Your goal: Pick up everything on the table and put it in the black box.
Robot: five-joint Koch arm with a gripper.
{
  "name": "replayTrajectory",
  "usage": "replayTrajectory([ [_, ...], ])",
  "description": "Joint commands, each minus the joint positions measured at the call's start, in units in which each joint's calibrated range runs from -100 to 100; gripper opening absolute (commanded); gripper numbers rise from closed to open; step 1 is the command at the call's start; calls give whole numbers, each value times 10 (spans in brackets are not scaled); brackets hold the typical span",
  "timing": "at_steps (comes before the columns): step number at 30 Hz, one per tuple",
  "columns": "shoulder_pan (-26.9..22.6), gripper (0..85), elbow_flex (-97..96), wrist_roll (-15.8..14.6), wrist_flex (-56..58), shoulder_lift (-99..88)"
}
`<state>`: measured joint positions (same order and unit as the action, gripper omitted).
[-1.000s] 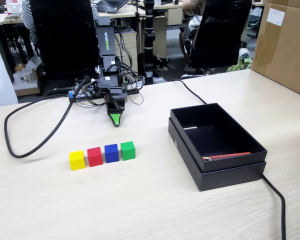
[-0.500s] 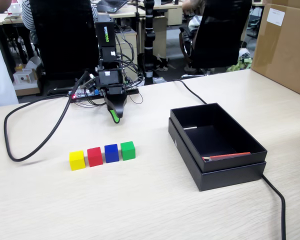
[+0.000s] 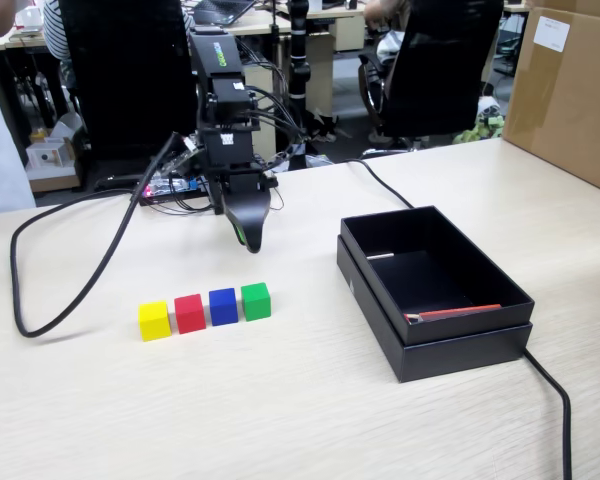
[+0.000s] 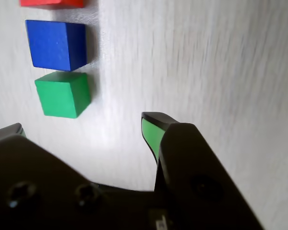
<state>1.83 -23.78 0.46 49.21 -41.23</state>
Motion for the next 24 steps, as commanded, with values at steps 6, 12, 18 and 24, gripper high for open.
replayTrajectory([
  [6,0,471,164,3,19,185],
  [12,2,449,227,5,35,282],
  [18,6,422,248,5,35,326],
  [24,7,328,270,5,35,346],
])
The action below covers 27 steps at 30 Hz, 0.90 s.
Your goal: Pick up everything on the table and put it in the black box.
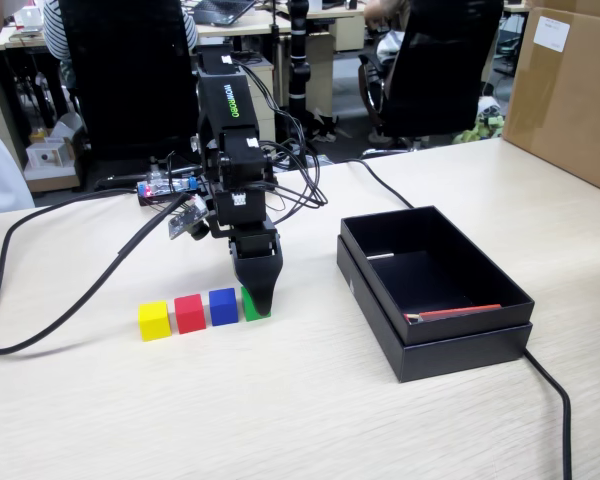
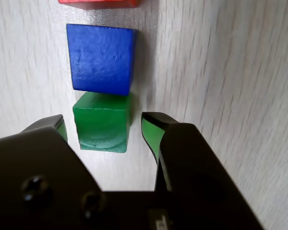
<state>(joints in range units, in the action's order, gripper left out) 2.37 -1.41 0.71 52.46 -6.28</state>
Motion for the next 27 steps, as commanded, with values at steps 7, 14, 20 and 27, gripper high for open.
replayTrajectory([
  [7,5,116,63,1,2,17],
  [14,4,113,66,1,2,-5],
  [20,-17,114,85,5,2,-131],
  [27,-88,114,152,-1,3,-217],
])
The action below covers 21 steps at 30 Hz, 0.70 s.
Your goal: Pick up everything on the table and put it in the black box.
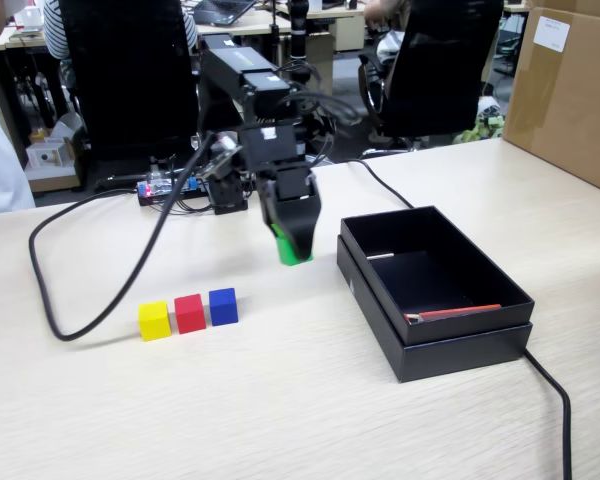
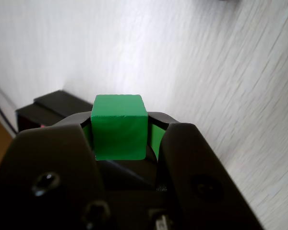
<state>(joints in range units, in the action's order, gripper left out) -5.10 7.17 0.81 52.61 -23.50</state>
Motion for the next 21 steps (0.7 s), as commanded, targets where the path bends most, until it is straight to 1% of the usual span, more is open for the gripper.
replayTrajectory([
  [1,-24,114,79,-5,1,-42],
  [4,-54,114,124,-9,1,-3],
  [8,-70,116,169,-10,1,76],
  [21,-79,118,219,-8,15,226],
])
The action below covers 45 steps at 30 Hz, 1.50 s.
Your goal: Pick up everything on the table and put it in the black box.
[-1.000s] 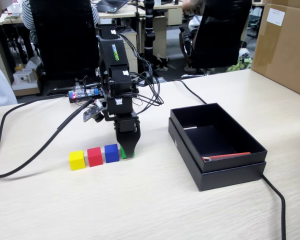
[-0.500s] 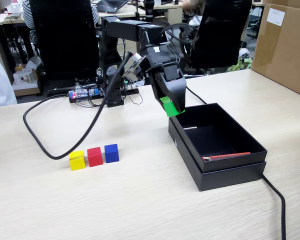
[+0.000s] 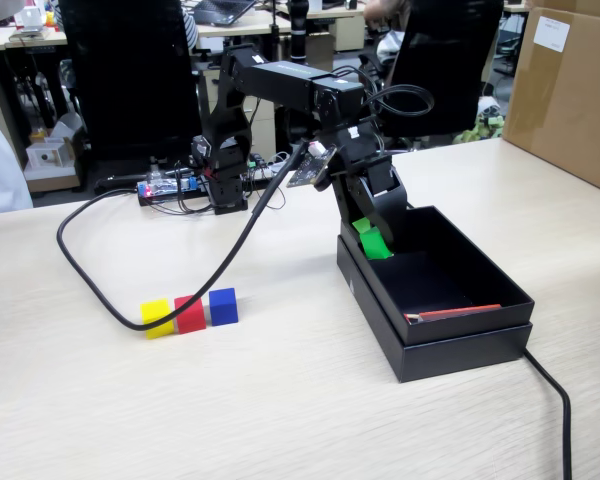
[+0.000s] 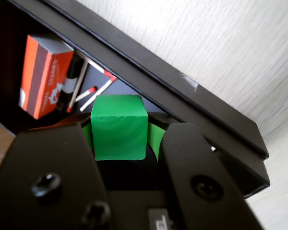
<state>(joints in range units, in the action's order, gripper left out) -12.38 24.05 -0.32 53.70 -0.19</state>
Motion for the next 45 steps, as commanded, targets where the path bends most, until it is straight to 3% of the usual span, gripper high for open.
replayTrajectory([
  [1,-8,118,56,3,4,7],
  [14,-13,126,66,0,5,98],
  [17,-9,275,64,2,20,123],
  [22,-7,279,60,2,23,131],
  [25,-4,419,53,2,23,117],
  [27,3,455,57,1,23,69],
  [36,30,455,42,1,23,-123],
  [45,105,456,-140,16,23,-328],
])
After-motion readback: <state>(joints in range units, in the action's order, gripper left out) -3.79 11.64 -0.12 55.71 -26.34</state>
